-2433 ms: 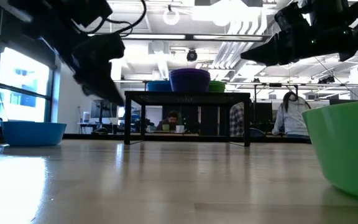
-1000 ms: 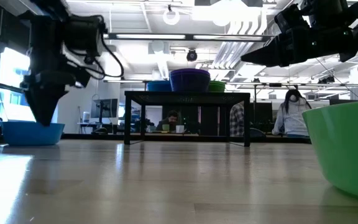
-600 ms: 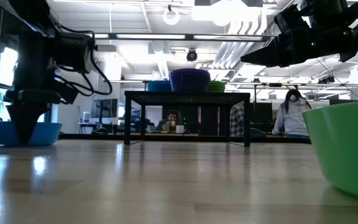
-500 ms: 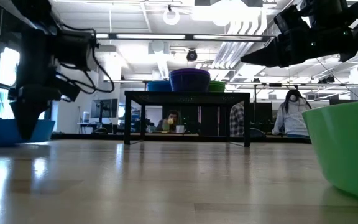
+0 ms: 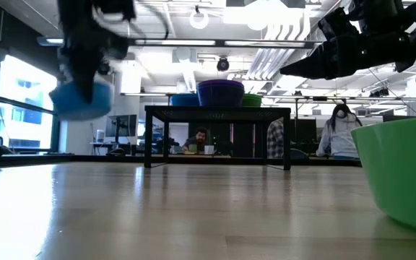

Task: Pick & Place Mini bowls
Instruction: Stack the top blue bowl on the blue bowl on the shelf

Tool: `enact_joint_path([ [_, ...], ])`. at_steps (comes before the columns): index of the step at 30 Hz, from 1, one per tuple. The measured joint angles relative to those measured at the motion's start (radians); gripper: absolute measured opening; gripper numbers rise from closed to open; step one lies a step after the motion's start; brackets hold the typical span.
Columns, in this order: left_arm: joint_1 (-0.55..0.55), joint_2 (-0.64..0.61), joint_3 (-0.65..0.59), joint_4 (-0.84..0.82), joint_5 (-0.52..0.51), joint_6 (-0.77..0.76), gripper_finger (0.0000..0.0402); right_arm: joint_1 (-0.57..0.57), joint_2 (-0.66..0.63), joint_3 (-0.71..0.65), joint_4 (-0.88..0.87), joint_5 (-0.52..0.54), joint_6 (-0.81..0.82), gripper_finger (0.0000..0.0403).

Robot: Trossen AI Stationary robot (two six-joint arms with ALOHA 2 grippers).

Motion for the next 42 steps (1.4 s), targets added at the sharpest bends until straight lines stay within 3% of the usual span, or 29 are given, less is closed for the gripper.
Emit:
enact_joint_path([
  [5,0.01,0.0,0.195,-0.02,-0.077,0.11,0.0003,0.0,0.0,0.0,0.0,0.0,-0.002,0.0001],
  [12,0.173,0.073,0.497,-0.032,-0.118,0.287,0.0002,0.0,0.0,0.0,0.016,0.0,0.006,0.0001],
  [19,0.328,0.3,0.813,-0.059,0.0,0.557,0.0001,0.0,0.0,0.0,0.017,0.0,0.009,0.0002],
  [25,0.361,0.507,1.017,-0.074,-0.001,0.722,0.0001,0.0,0.0,0.0,0.017,0.0,0.009,0.0002],
  [32,0.361,0.653,1.074,-0.089,-0.104,0.867,0.0,0.0,0.0,0.0,0.016,0.0,0.009,0.0002],
  [42,0.387,0.742,1.074,-0.053,-0.089,0.989,0.0,0.0,0.0,0.0,0.016,0.0,0.01,0.0001],
])
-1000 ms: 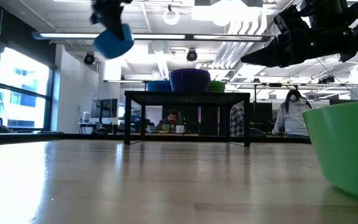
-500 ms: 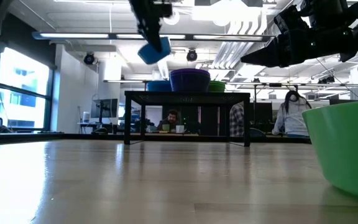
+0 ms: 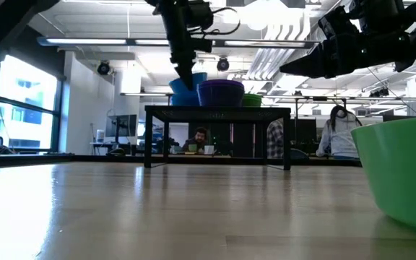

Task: Pick & Place Mini bowls
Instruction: Stack the top blue bowl on the blue bowl on the shelf

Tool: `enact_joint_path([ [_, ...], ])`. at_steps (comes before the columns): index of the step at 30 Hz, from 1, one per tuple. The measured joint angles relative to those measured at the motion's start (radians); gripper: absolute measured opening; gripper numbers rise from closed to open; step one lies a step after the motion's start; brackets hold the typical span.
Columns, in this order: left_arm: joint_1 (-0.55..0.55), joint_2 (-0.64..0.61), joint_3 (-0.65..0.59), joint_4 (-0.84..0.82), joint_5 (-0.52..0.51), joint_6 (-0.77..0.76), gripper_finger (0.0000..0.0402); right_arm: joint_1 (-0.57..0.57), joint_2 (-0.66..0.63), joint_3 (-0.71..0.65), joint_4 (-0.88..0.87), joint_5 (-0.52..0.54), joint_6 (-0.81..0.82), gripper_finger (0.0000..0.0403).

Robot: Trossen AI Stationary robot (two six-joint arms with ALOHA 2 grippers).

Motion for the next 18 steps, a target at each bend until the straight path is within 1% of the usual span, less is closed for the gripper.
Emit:
enact_joint_path([
  [2,0.004,0.007,0.0,0.002,0.03,0.014,0.0,0.0,0.0,0.0,0.0,0.0,0.0,0.0001],
  [9,0.02,0.015,-0.001,0.008,0.081,0.044,0.0,0.0,0.0,0.0,0.0,0.0,0.0,0.0001],
  [18,0.02,0.015,-0.001,-0.015,0.101,0.053,0.0,0.0,0.0,0.0,0.0,0.0,0.0,0.0001],
])
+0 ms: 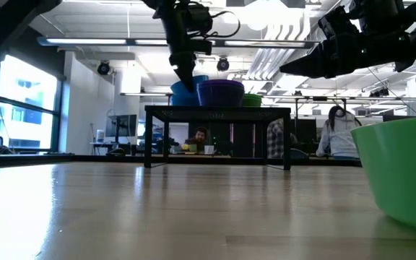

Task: Pick & Place Mini bowls
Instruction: Stack the top blue bowl on the blue bowl on the shelf

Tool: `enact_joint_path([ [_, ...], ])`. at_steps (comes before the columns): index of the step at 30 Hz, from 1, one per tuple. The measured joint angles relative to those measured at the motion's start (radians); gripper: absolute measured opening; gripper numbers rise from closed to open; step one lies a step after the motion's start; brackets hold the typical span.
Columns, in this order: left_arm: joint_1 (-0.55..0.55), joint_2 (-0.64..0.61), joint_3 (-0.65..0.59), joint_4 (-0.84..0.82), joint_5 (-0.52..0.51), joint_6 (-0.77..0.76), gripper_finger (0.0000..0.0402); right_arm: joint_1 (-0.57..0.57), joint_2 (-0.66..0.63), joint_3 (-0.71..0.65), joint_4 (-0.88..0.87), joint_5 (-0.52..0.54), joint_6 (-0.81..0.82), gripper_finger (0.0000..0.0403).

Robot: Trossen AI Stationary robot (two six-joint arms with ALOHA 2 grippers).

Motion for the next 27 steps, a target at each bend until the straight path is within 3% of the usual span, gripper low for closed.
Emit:
enact_joint_path([
  [12,0.006,0.044,-0.001,-0.025,-0.027,-0.007,0.0006,0.0,0.0,0.0,0.0,0.0,0.003,0.0001],
  [27,-0.01,0.04,0.0,-0.042,-0.055,-0.022,0.0097,0.0,0.0,0.0,0.0,0.0,0.001,0.0001],
])
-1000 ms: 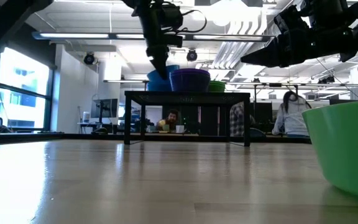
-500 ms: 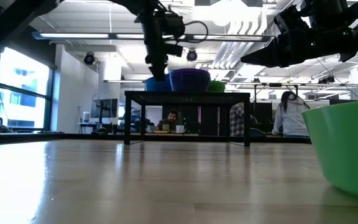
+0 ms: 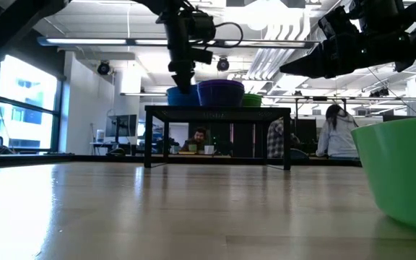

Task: Pick & Place Mini bowls
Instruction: Stack the top blue bowl on the blue bowl on the shelf

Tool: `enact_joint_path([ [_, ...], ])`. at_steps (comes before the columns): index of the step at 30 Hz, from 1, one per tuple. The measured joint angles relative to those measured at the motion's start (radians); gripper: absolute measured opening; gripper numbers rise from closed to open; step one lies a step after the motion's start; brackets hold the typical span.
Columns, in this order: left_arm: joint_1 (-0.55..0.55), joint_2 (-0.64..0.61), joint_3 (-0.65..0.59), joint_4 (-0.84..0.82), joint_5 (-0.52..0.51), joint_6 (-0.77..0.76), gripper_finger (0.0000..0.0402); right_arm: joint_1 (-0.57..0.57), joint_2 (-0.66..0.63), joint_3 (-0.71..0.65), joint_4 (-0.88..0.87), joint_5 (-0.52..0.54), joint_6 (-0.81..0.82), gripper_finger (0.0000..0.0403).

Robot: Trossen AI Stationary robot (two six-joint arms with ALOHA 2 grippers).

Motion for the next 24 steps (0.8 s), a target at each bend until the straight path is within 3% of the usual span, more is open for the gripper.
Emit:
enact_joint_path([
  [11,0.0,0.001,0.016,-0.031,-0.033,0.0,0.0194,0.0,0.0,0.0,0.0,0.0,0.0,0.0002],
  [24,0.002,0.0,0.167,-0.093,0.007,0.029,0.0202,0.0,0.0,0.0,0.0,0.0,0.0,0.0001],
])
